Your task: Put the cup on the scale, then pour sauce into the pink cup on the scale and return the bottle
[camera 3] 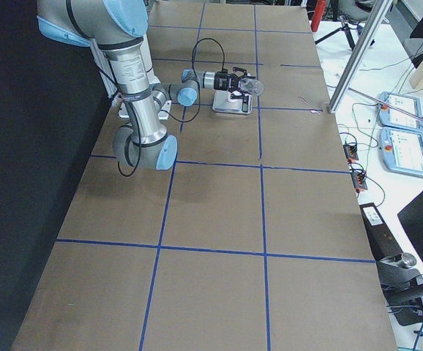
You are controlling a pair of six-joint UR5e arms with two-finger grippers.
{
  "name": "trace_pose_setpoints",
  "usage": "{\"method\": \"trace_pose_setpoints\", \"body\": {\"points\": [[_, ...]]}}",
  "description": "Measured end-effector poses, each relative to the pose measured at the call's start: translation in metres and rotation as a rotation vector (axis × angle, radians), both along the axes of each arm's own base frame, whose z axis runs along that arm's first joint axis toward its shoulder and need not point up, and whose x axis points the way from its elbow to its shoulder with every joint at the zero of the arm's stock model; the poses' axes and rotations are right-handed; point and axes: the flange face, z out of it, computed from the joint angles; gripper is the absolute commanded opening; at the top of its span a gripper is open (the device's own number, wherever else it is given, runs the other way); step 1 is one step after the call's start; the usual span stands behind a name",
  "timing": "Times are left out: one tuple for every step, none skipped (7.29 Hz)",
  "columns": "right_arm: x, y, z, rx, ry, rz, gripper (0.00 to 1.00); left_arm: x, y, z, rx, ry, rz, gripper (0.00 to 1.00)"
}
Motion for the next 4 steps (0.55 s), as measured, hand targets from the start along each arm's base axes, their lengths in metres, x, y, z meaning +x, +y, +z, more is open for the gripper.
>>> {"method": "trace_pose_setpoints", "body": {"points": [[0.002,0.000,-0.002,0.011,0.040,0.014,0.00,0.000,0.000,0.000,0.000,0.000,0.000,1.00],[0.003,0.000,-0.004,0.019,0.076,0.027,0.00,0.000,0.000,0.000,0.000,0.000,0.000,1.00],[0.004,0.001,-0.009,0.030,0.108,0.042,0.00,0.000,0.000,-0.001,0.000,0.001,0.000,1.00],[0.005,0.002,-0.014,0.042,0.128,0.056,0.00,0.000,-0.001,-0.001,0.000,0.001,0.000,1.00]]}}
